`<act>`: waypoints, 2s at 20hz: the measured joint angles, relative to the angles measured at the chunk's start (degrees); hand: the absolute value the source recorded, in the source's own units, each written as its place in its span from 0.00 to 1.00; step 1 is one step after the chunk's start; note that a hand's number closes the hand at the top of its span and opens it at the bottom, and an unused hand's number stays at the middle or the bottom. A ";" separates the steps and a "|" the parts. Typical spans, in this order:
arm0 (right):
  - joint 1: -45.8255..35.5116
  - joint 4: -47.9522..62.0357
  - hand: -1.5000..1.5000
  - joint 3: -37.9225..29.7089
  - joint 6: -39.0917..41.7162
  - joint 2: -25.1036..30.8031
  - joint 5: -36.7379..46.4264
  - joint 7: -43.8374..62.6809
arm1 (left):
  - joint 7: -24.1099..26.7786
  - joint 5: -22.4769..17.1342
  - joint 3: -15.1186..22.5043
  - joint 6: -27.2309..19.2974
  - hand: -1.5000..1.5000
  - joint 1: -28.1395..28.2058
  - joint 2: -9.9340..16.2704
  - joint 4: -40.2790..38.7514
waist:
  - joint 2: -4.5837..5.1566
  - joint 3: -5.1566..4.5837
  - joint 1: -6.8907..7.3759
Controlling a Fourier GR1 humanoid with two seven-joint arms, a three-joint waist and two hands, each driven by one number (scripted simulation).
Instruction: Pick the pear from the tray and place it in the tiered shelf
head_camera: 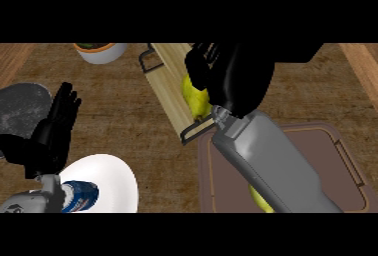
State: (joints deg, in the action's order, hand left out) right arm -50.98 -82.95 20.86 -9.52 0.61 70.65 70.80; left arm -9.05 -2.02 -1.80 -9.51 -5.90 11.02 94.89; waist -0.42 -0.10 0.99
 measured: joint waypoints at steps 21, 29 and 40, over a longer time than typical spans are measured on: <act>-2.55 21.32 0.00 -14.84 -19.05 0.09 1.08 -10.16 | -0.11 1.66 0.54 -0.52 0.50 -0.14 -1.33 0.60 | 0.48 0.10 0.38; -3.96 27.20 0.00 -19.61 -25.99 -0.54 -8.08 -14.21 | -1.37 1.07 -0.55 0.43 0.50 -0.14 -0.58 1.62 | -0.21 -0.15 0.18; -6.34 27.29 0.00 -20.95 -33.91 -0.16 -13.10 -20.56 | 0.10 1.83 -0.88 0.32 0.50 0.87 -1.68 1.03 | 0.18 0.07 -0.62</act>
State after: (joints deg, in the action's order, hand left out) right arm -57.32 -55.66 -0.09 -43.43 0.45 57.55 50.25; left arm -8.95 -0.19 -2.68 -9.19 -5.02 9.34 95.92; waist -0.23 -0.04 0.37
